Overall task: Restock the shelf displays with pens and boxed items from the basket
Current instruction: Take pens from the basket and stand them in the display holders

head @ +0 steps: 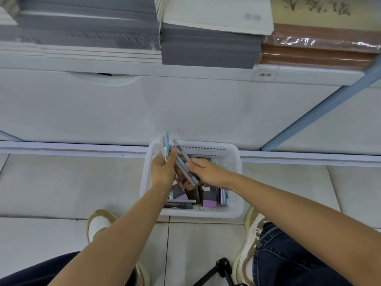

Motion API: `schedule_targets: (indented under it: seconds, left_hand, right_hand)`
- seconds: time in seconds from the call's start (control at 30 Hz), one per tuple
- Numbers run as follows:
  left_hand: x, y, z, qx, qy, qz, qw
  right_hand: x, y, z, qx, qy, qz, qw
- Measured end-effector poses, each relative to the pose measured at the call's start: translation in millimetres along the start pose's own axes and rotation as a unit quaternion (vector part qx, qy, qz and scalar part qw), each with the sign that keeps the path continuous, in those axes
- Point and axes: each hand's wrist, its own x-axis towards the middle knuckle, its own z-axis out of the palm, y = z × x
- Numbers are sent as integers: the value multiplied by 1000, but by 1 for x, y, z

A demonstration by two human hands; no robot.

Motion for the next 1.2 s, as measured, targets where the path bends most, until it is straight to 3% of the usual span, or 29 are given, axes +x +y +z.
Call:
schedule_targets:
  seconds: [0.13, 0.27, 0.53, 0.83, 0.93, 1.07, 1.2]
  left_hand:
    - [-4, 29, -13, -2, 24, 52, 998]
    - [-16, 67, -23, 9, -23, 122, 992]
    - [-57, 155, -16, -75, -72, 237, 966]
    - [-123, 251, -8, -69, -153, 349, 922]
    - [-140, 280, -5, -58, -171, 372, 911]
    - [-158, 316, -2, -20, -186, 409, 893]
    - [-171, 342, 4, 3, -207, 447, 870]
  right_hand:
    - [-17, -19, -14, -37, 26, -9, 999]
    - [-41, -54, -25, -106, 69, -53, 990]
    - [-97, -142, -25, -97, 97, -189, 972]
    - [-167, -232, -10, -137, 85, -300, 940]
    - [-186, -260, -7, -168, 148, -333, 916]
    - [-213, -303, -7, -114, 263, -425, 859]
    - [-235, -332, -11, -150, 276, -462, 830]
